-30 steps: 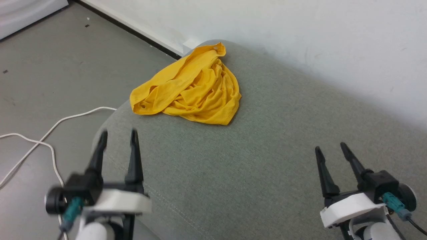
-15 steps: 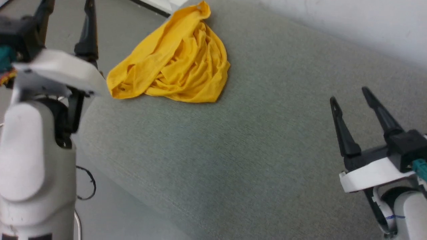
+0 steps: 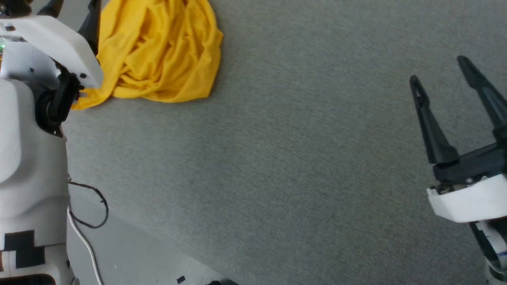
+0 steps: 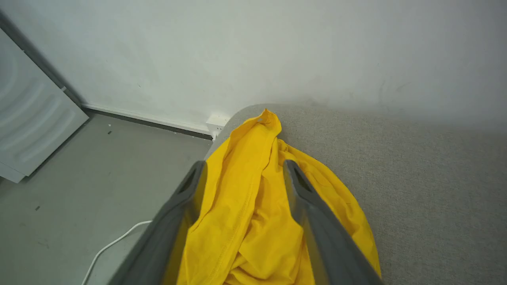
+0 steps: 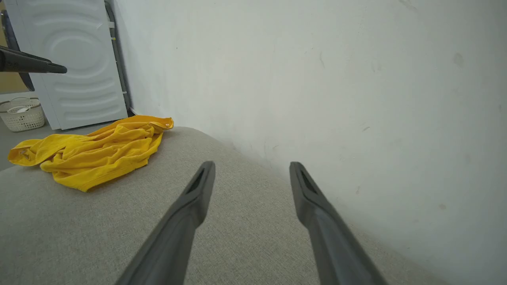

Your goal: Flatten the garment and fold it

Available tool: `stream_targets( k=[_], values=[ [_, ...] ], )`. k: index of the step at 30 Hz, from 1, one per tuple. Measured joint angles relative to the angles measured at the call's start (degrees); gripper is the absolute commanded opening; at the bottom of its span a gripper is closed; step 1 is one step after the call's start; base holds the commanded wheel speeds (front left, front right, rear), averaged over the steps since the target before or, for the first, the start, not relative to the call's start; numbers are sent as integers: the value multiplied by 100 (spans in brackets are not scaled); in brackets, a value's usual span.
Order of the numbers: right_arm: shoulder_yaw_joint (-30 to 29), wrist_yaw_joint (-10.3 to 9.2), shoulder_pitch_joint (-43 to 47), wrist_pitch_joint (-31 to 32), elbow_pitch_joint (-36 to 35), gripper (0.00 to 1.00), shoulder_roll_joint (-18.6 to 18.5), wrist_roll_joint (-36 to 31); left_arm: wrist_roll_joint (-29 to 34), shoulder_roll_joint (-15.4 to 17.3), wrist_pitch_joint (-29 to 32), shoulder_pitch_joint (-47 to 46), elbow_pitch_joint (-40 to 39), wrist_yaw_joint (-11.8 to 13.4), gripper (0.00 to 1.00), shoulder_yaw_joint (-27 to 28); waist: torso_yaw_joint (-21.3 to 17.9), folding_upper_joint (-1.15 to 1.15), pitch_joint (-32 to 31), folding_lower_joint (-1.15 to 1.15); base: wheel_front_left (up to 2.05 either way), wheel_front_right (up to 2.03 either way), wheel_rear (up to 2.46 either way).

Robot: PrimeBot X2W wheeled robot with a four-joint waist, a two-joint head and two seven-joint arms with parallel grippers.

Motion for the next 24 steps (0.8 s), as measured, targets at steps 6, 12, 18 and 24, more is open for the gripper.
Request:
stream_targets(
  k=[6, 12, 18, 24],
  values=[
    [-130, -1, -59, 241, -291, 100, -154, 58, -252, -43, 252, -40, 599, -46, 100, -68, -338, 0, 402, 0, 0, 0, 0],
    [-244, -1, -65, 379, -469, 100, -255, 125, -401, -42, 485, -40, 1148, -34, 100, -20, -671, 0, 648, -1, 0, 0, 0],
    [-238, 0, -65, 442, -516, 100, -267, 215, -389, 149, 784, 24, 1669, 15, 100, -55, -965, 0, 731, -1, 0, 0, 0],
    [-308, -1, -53, 470, -549, 100, -275, 257, -368, 316, 656, 46, 1883, 18, 0, -63, -1176, 0, 667, -2, 0, 0, 0]
  ],
)
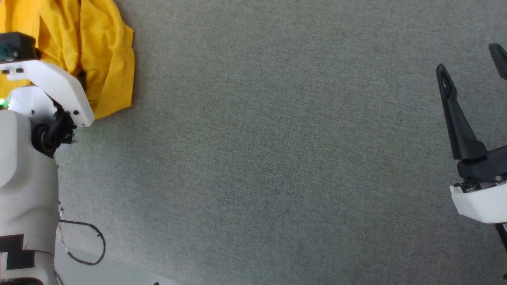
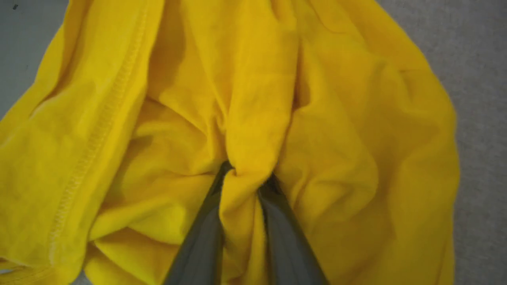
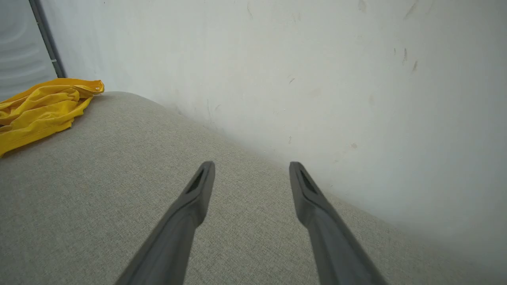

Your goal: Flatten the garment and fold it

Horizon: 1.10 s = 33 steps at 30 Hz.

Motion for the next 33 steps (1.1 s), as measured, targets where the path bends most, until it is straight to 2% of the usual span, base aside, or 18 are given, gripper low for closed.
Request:
stream_targets(
  k=[4, 7, 15, 20, 27, 33],
  values=[
    [-10, 0, 13, 20, 1, 100, 8, 49, 15, 44, -321, 26, 15, -4, 0, -27, -3, 0, -89, 0, 0, 0, 0],
    [38, 0, 13, -68, 70, 100, 86, 90, 164, 210, -572, -34, -43, -8, 0, -112, 15, 0, -189, 1, 0, 0, 0],
    [74, 0, 135, -565, 653, 100, 569, 154, 486, 689, -934, -591, -576, -24, 0, -331, 35, 0, -702, 0, 0, 0, 0],
    [-12, 0, 328, -893, 1051, 100, 899, 159, 567, 778, -918, -1027, -1049, -32, 0, -411, -3, 0, -1162, 0, 0, 0, 0],
    [-229, 0, 659, -1235, 1534, 100, 1274, 157, 536, 705, -358, -1773, -1546, -66, 0, -756, -134, 0, -1854, -1, 0, 0, 0],
    [-470, 0, 832, -1433, 1834, 100, 1424, 163, 131, 213, 279, -2142, -1896, -104, 0, -1073, -347, 0, -2370, -1, 0, 0, 0]
  ],
)
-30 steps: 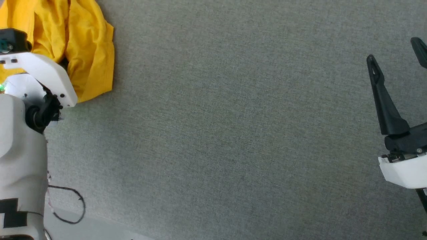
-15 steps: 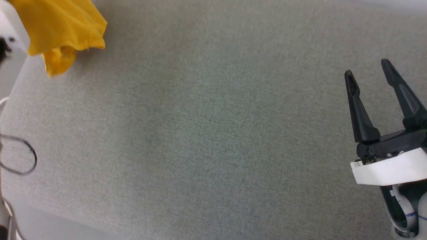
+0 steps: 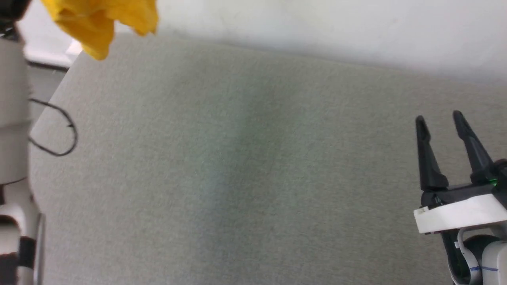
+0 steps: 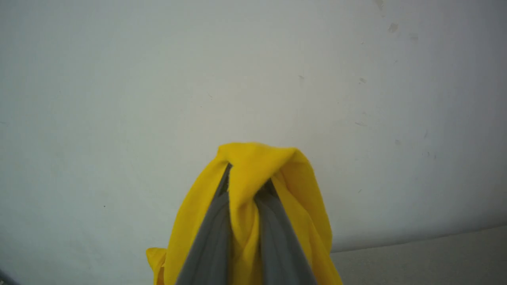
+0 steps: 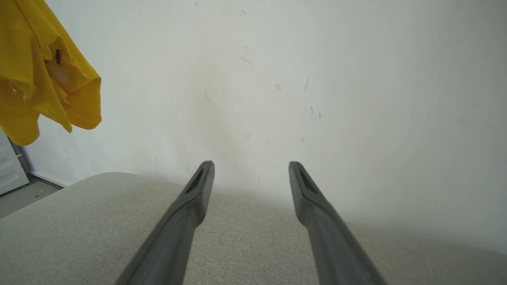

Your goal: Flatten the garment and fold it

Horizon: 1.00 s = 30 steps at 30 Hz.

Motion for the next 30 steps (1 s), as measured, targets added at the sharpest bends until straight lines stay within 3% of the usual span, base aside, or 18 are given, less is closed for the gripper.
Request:
stream_targets(
  k=[10, 17, 23, 30],
  values=[
    [-377, 0, 119, -147, 87, 100, 40, 131, -739, -996, 491, 30, -557, -10, 0, -687, -665, 0, -406, 1, 0, 0, 0],
    [-575, 0, 159, -163, 42, 100, 37, 185, -888, -1463, 519, 927, -842, -10, 0, -1303, -1182, 0, -493, 1, 0, 0, 0],
    [-579, 0, 226, -146, 12, 100, 40, 235, -521, -1727, -181, 2036, -770, 315, 0, -1809, -1562, 0, -493, 1, 0, 0, 0],
    [-443, 0, 222, -141, 36, 100, 38, 287, -396, -1983, -1113, 3275, 243, 664, 0, -2235, -1836, 0, -364, 2, 0, 0, 0]
  ],
)
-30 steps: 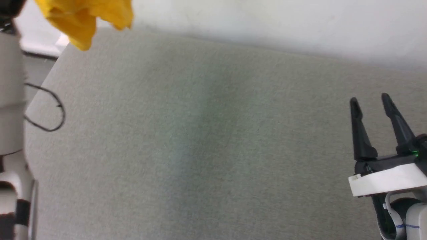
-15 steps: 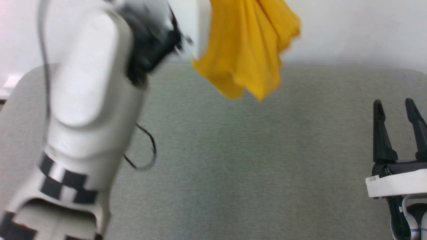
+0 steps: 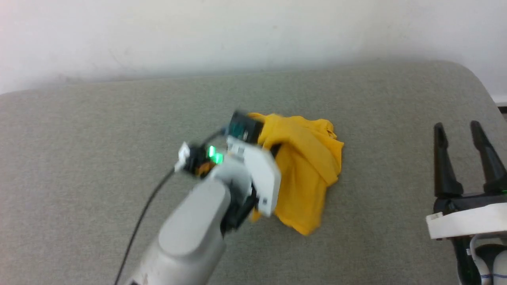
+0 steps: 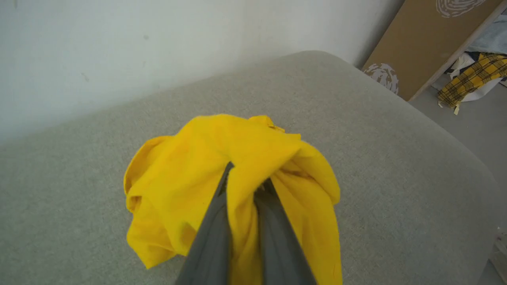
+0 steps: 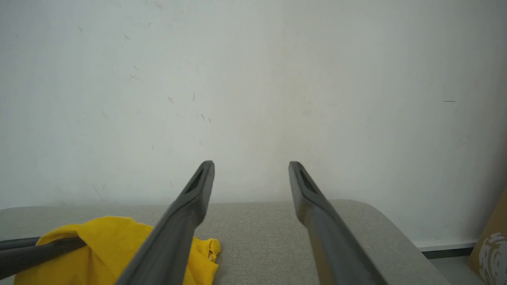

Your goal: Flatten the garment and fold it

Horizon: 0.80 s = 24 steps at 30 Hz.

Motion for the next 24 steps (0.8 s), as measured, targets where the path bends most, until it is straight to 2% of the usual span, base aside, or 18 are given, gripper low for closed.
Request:
stream_targets(
  k=[4, 5, 6, 10, 11, 14, 16, 21, 24],
  values=[
    [82, 0, -4, 11, 42, 100, 1, 46, -254, -70, -323, 561, 743, 205, 0, -79, -87, 0, 59, 0, 0, 0, 0],
    [94, 0, -4, 35, 58, 100, 1, 48, -328, -81, -422, 638, 868, 255, 36, -90, -94, 0, 68, 0, 0, 0, 0],
    [99, 0, -4, 47, 74, 100, 2, 47, -396, -85, -516, 675, 954, 260, 100, -112, -90, 0, 69, 0, 0, 0, 0],
    [32, 0, 18, 54, 157, 100, 2, 45, -694, -97, -1166, 538, 783, 289, 100, -115, 22, 0, 11, 0, 0, 0, 0],
    [32, 0, 18, 54, 157, 100, 2, 45, -694, -97, -1166, 538, 783, 289, 100, -115, 22, 0, 11, 0, 0, 0, 0],
    [30, 0, 89, 70, 179, 100, 1, 49, -760, -88, -1516, 382, 381, 296, 100, 30, 93, 0, -81, 0, 0, 0, 0],
    [34, 0, 154, 97, 203, 100, 2, 54, -748, 27, -1779, 355, -33, 403, 100, 211, 130, 0, -146, -1, 0, 0, 0],
    [-23, 0, 320, 101, 226, 100, 2, 108, -613, 947, -2250, 771, -1508, 781, 100, 790, 182, 0, -299, -1, 0, 0, 0],
    [-94, 0, 469, 108, 249, 100, 1, 141, -380, 1490, -2465, 1588, -2366, 1250, 100, 1127, 192, 0, -365, -1, 0, 0, 0]
  ],
)
